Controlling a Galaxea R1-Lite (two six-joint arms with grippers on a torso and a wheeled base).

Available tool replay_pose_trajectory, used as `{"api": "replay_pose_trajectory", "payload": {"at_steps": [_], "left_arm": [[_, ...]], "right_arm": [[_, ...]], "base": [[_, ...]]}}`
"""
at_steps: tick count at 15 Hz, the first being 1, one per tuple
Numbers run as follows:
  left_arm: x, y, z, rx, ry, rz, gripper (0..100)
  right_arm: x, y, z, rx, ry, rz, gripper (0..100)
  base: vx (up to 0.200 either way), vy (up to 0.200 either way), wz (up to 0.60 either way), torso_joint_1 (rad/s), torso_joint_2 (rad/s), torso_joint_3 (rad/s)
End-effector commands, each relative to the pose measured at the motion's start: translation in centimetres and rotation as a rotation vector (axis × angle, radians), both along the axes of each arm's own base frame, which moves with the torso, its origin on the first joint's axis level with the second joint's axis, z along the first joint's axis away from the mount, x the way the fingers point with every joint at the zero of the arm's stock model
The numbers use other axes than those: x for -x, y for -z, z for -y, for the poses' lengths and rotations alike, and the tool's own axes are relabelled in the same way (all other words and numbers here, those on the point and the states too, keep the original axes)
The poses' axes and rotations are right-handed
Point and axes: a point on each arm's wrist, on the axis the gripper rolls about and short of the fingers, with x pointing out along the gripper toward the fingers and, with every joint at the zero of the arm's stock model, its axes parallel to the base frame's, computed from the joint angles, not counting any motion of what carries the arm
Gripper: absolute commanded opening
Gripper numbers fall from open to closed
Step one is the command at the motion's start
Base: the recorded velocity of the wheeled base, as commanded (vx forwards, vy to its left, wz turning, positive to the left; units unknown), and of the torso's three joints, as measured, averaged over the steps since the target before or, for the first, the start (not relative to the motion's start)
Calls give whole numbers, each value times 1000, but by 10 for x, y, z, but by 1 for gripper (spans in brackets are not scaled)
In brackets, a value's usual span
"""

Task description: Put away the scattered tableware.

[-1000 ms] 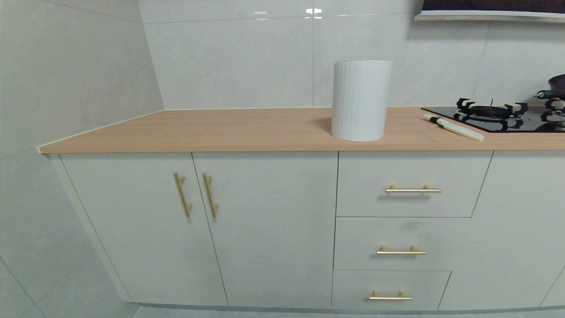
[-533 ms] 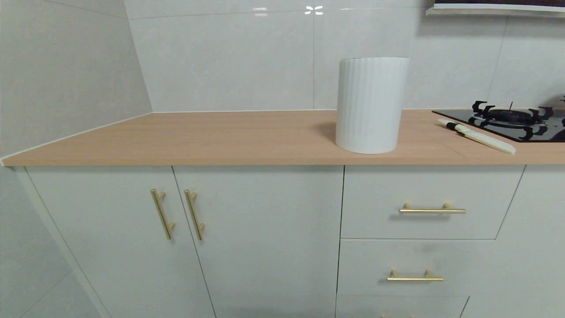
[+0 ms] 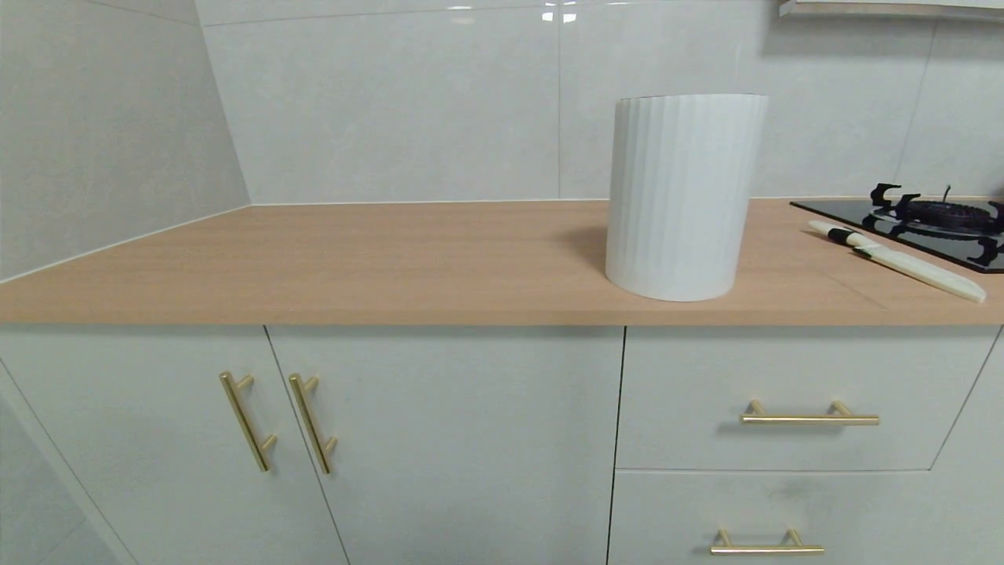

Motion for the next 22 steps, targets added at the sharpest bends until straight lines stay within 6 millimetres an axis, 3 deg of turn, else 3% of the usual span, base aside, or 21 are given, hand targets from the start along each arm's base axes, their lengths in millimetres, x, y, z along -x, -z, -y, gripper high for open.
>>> {"api": "replay_pose_trajectory", "payload": {"at_steps": [1, 3, 11, 17, 22], "left_arm": [[0, 0, 0, -1, 0, 0, 100], [0, 0, 0, -1, 0, 0, 100], [0, 0, 0, -1, 0, 0, 100], [0, 0, 0, -1, 0, 0, 100], [0, 0, 0, -1, 0, 0, 100]], "right_arm": [[0, 0, 0, -1, -1, -2, 100], [0, 0, 0, 1, -1, -1, 100], [0, 0, 0, 1, -1, -1, 100], [0, 0, 0, 1, -1, -1, 100], [0, 0, 0, 1, -1, -1, 100]], "base": [[0, 0, 0, 0, 0, 0], [0, 0, -600, 0, 0, 9], [0, 0, 0, 0, 0, 0], [0, -200, 0, 4, 3, 9], [0, 0, 0, 0, 0, 0]]}}
